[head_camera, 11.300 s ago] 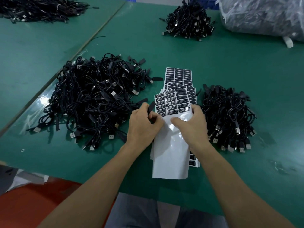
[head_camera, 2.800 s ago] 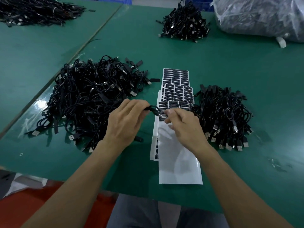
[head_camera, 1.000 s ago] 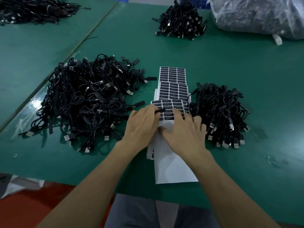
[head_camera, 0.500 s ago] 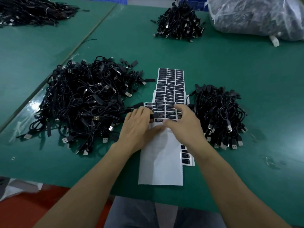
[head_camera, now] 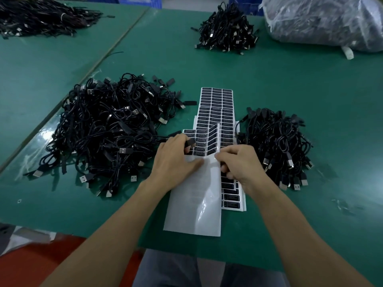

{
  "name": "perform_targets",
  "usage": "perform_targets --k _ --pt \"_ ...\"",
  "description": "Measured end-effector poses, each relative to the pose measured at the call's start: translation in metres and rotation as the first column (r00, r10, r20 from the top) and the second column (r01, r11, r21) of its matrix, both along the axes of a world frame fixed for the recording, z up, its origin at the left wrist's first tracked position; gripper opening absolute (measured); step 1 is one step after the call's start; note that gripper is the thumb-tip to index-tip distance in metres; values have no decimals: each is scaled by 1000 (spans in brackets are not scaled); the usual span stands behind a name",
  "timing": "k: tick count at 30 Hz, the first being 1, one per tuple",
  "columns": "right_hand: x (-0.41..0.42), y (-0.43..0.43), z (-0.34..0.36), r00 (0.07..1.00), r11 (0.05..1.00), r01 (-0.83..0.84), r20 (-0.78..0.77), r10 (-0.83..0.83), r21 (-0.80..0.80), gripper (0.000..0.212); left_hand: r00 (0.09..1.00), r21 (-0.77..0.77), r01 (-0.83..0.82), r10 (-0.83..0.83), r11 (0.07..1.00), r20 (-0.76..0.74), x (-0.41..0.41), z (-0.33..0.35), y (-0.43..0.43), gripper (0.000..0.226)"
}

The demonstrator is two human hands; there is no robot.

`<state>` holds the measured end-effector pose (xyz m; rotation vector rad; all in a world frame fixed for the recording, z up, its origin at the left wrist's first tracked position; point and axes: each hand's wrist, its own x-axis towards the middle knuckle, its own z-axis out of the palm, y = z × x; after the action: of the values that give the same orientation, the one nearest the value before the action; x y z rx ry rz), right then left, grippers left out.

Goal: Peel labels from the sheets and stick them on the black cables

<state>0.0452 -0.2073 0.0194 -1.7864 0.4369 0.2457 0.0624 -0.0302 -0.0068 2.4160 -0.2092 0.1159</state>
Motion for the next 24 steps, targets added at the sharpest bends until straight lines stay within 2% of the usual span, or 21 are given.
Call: perform_targets --k 3,6,11,15,18,24 --pt "-3 -1 -4 999 999 22 43 -23 32 11 1000 -50 4 -4 999 -9 -3 6 -7 22" --pt "-3 -1 -8 998 1000 15 69 -17 20 14 1000 -131 10 -9 991 13 -9 7 -21 35" --pt "-5 1 -14 992 1000 -27 126 27 -1 22 999 -273 -27 38 962 35 -15 -1 -36 34" --pt "-7 0 -15 968 989 -102 218 123 -105 37 998 -384 -55 64 922 10 -14 -4 -34 39" --pt "-9 0 -16 945 965 -133 265 192 -226 31 997 -424 -73 81 903 2 -11 -6 -33 42" --pt "-12 3 -15 927 929 -152 278 252 -338 21 994 -422 -97 106 901 -2 -9 -6 -34 49"
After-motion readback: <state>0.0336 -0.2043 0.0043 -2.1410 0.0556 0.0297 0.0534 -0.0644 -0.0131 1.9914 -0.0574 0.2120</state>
